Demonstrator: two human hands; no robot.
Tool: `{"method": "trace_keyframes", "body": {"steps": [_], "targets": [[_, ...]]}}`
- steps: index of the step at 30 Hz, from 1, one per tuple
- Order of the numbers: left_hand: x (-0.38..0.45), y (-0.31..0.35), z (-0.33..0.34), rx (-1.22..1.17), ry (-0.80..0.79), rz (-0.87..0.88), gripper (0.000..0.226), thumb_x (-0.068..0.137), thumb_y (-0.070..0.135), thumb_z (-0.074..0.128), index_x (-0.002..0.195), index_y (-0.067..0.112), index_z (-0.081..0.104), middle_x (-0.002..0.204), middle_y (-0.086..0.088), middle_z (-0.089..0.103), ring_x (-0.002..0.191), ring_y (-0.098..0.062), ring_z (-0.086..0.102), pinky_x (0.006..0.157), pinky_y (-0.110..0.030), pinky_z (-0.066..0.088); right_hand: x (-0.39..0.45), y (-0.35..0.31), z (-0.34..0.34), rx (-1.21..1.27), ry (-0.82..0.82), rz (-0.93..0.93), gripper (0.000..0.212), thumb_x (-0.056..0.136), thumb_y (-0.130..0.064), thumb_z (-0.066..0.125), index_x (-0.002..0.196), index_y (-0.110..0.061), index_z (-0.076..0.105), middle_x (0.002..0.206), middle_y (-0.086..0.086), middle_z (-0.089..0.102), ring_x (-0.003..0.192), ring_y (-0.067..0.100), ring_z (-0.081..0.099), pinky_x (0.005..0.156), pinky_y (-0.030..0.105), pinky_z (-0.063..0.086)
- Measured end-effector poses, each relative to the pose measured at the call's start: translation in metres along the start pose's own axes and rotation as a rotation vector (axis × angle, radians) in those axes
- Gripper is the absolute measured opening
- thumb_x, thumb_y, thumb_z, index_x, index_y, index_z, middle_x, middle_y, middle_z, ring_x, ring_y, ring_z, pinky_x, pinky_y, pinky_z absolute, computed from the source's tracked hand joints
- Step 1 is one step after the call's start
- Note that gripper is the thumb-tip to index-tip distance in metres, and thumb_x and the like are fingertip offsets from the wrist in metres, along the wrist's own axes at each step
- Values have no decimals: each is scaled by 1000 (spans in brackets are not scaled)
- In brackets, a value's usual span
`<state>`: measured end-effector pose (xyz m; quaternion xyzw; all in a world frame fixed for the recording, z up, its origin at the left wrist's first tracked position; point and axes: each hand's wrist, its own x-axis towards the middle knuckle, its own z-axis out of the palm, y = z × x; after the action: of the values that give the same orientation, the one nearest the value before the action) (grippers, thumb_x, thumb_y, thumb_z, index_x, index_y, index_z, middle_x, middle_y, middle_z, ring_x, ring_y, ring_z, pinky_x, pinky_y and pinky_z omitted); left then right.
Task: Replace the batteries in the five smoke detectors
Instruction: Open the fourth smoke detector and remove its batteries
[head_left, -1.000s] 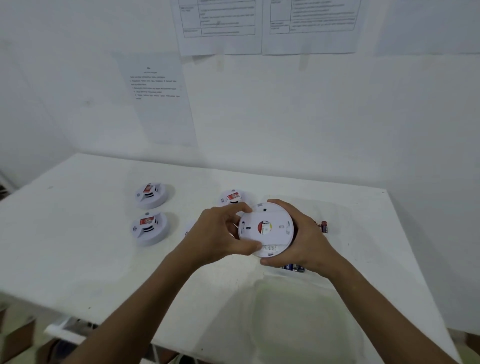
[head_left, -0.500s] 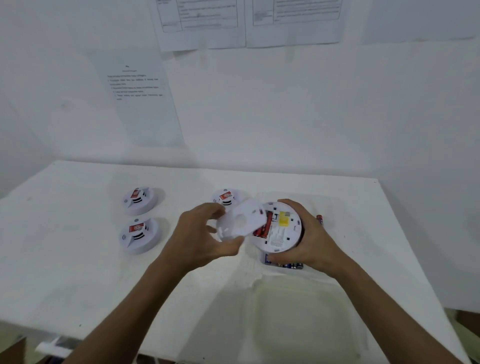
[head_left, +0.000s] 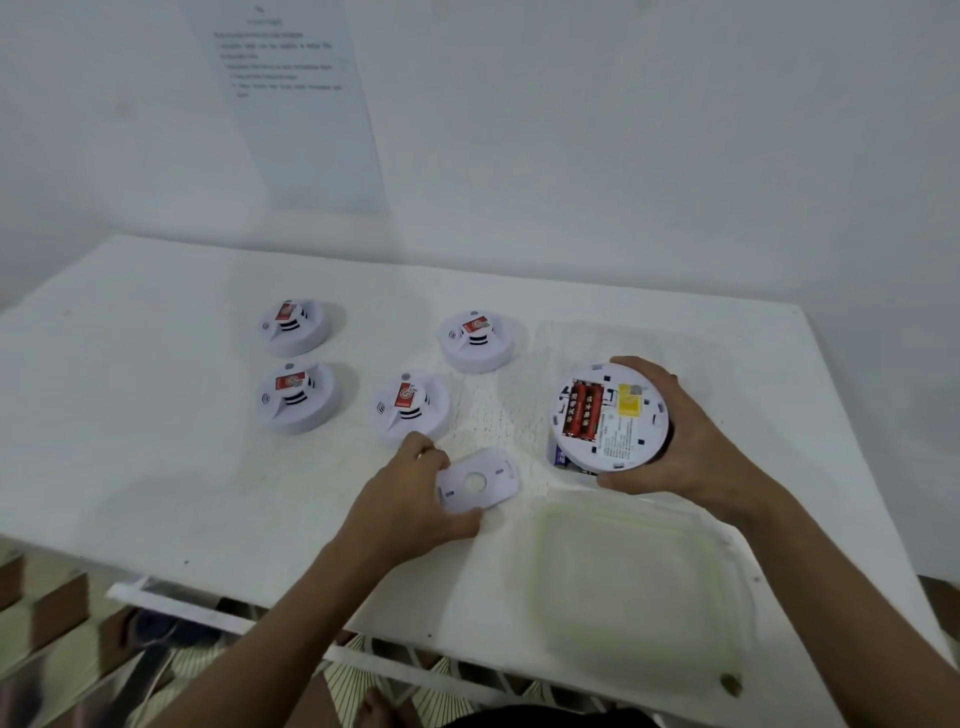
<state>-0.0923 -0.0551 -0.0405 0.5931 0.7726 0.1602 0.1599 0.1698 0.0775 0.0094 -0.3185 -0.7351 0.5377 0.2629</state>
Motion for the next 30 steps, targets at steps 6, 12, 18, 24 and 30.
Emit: {"method": "trace_keyframes", "body": {"steps": [6,12,18,24,30], "targets": [[7,34,-31,-158,157,137,51,78,46,70,123,24,60,117,12,59,78,-2,57,72,-16,44,5,0,-3,-5,-89,17,105,51,-4,90,140,-32,42,130,-18,55,123,4,54,92,27,55],[36,93,-73,-200,-42,422,48,80,28,72,126,24,61,118,11,66,91,-4,65,75,-18,55,10,-7,-5,-42,-139,-21,105,52,-5,91,140,-33,41,132,-15,55,125,9,53,96,30,54],[55,111,-77,-42,-164,492,42,73,32,74,111,17,67,99,3,71,82,-10,66,74,-32,57,9,-7,-11,-49,-125,-43,104,56,-1,91,142,-29,39,133,-9,54,125,14,55,95,34,55],[61,121,-76,103,-203,548,34,77,32,74,104,14,63,90,1,66,78,-14,61,64,-26,52,6,0,-10,-9,-102,-44,102,58,3,88,141,-27,38,133,-6,54,123,15,55,93,30,55],[64,122,-71,270,-153,621,54,85,40,63,133,21,49,103,0,64,86,-15,56,69,-26,49,7,3,-12,21,-117,-23,112,55,8,91,145,-24,34,138,-5,50,127,12,52,97,27,52]]}}
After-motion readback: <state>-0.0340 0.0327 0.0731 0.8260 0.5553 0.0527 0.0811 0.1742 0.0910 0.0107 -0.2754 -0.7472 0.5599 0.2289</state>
